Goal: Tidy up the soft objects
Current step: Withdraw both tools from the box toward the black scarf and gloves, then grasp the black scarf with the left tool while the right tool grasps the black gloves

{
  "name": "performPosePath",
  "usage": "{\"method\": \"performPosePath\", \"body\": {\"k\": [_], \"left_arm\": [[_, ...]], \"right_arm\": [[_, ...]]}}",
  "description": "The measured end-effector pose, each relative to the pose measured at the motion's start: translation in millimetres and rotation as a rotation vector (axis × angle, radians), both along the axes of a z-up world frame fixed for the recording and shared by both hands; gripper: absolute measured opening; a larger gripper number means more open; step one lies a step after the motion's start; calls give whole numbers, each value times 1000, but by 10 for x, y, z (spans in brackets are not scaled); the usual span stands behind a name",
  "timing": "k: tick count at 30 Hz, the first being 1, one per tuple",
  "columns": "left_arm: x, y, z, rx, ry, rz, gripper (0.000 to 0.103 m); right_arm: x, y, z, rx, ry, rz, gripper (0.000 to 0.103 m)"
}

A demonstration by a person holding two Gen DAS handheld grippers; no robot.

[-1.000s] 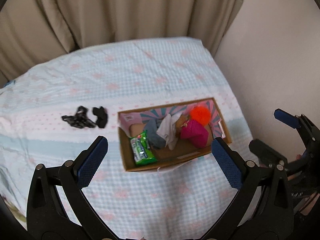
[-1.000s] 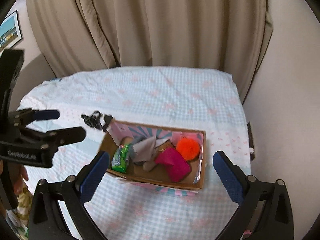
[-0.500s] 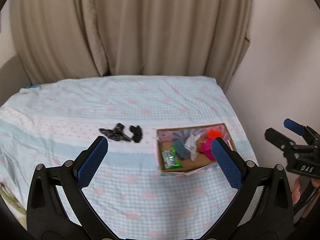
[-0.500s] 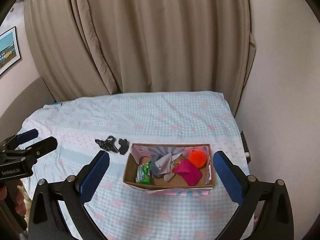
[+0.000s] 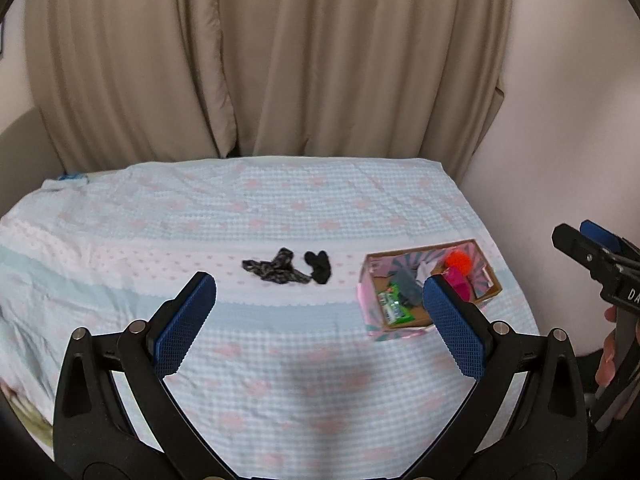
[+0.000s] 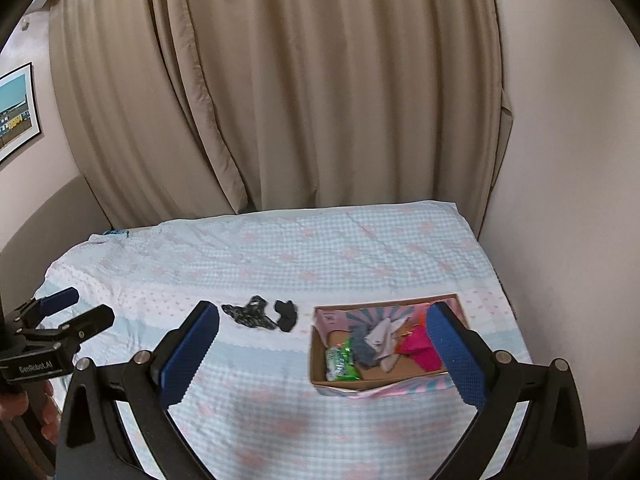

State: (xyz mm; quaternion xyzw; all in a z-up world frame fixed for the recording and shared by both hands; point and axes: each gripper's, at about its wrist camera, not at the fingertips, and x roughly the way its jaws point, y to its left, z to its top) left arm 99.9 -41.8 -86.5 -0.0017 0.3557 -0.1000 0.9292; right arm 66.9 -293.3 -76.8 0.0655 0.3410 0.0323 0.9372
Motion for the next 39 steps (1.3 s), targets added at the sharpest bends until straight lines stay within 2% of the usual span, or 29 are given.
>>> {"method": "performPosePath", "body": {"k": [7,14,20,23,28,34,39], "left_arm": [[320,511,-131,44,-23,-77,103],[909,780,-548,50,-7,-191,103],[1444,772,-1094,68,21,-255,103],[1716,731,-1432,67,42,-296,103],[2122,587,-2058,110,73,-367,103],[2546,417,-2733,148,120,-422,102],[2834,268,-3243,185,152,-466,97]], "right_arm": [[280,590,-95,9,5,-43,103],[774,972,-445,14,47,-95,103],[1319,1196,-1057,-8,117,-92,103],[1568,1268,-1403,-11,156,-83,103],[1962,1406,-1948,-20,204,-71,103],[2401,1482,-2643,-32,255,-73,99],[2693,1481,-3209,-29,302,-80,92]]}}
